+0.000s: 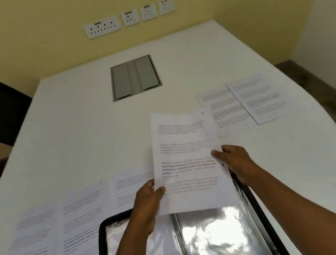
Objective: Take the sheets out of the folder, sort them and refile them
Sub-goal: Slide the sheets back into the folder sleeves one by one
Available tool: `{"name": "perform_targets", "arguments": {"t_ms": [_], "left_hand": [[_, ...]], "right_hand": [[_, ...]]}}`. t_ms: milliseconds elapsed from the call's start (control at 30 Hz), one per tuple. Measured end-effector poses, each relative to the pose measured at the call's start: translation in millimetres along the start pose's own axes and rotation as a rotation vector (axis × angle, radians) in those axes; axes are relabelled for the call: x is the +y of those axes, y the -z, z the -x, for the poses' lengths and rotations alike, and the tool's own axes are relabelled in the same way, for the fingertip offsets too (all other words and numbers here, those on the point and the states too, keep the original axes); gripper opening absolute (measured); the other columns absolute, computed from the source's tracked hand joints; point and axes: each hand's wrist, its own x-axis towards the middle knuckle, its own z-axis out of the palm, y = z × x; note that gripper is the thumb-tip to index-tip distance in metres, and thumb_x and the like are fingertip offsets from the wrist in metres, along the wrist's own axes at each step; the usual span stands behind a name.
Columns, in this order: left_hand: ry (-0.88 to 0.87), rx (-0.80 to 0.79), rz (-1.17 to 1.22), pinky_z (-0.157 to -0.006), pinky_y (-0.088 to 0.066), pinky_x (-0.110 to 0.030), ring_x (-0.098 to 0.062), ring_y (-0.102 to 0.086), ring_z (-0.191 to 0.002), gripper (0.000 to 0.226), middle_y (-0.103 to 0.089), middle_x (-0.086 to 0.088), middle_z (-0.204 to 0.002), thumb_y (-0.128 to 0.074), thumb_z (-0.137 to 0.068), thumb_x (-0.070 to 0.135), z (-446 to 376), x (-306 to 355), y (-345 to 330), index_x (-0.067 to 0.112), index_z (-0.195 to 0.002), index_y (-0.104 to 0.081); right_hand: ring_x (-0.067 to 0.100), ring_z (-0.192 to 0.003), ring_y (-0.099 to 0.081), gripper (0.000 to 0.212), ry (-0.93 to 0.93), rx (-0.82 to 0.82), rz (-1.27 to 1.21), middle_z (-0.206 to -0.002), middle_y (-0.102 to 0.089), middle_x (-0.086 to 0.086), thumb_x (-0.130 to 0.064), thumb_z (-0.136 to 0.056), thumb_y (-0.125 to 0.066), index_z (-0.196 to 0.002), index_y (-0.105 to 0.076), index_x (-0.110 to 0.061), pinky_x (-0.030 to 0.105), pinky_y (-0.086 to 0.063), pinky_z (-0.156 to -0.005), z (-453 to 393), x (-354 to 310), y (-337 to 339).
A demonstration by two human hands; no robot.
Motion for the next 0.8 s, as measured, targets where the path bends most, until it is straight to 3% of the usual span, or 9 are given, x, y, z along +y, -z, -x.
{"name": "perform_targets", "arguments": {"t_ms": [267,367,500,667,800], "left_hand": [[0.053,0.025,-0.034,-0.083,-0.057,-0.035,-0.018,-0.07,-0.093,0.024,-0.073,0.002,-0.103,-0.057,-0.093,0.006,84,-29,-17,0.021,-0.11,-0.066],[0.095,0.044,-0.043,-0.073,-0.055,-0.029,-0.018,-0.069,-0.09,0.021,-0.072,0.002,-0.1,-0.057,-0.093,0.006,107,-42,-22,0.021,-0.106,-0.066],[0.144,0.026,-0.091,-0.074,-0.056,-0.031,-0.021,-0.068,-0.091,0.018,-0.071,-0.002,-0.103,-0.056,-0.094,0.008,129,-71,-29,0.016,-0.107,-0.065],[0.15,0.088,-0.148,-0.068,-0.055,-0.028,-0.017,-0.066,-0.073,0.016,-0.07,-0.005,-0.092,-0.057,-0.091,0.006,136,-96,-38,0.013,-0.103,-0.065],[0.016,0.152,-0.47,-0.083,-0.046,-0.024,-0.016,-0.061,-0.101,0.029,-0.064,0.001,-0.118,-0.054,-0.091,0.016,125,-110,-44,0.016,-0.118,-0.063]], "right_hand": [[0.016,-0.08,-0.071,0.005,0.023,0.04,-0.023,-0.092,-0.074,0.0,-0.017,-0.089,-0.07,-0.091,-0.072,-0.013,0.026,-0.055,-0.07,87,35,25],[0.013,-0.081,-0.07,0.008,0.02,0.035,0.01,-0.092,-0.072,-0.004,-0.019,-0.089,-0.069,-0.097,-0.071,-0.017,0.027,-0.055,-0.072,110,49,32],[0.016,-0.08,-0.069,0.01,-0.013,0.04,0.016,-0.094,-0.072,0.0,-0.019,-0.09,-0.069,-0.098,-0.07,-0.014,0.028,-0.055,-0.071,134,70,45],[0.015,-0.074,-0.065,0.016,-0.009,0.144,0.014,-0.087,-0.07,-0.002,-0.015,-0.089,-0.068,-0.104,-0.071,-0.01,0.027,-0.049,-0.062,148,85,79],[0.011,-0.072,-0.061,0.017,-0.002,0.222,-0.006,-0.086,-0.068,-0.002,-0.015,-0.091,-0.066,-0.107,-0.069,-0.01,0.024,-0.045,-0.059,150,92,106]]}}
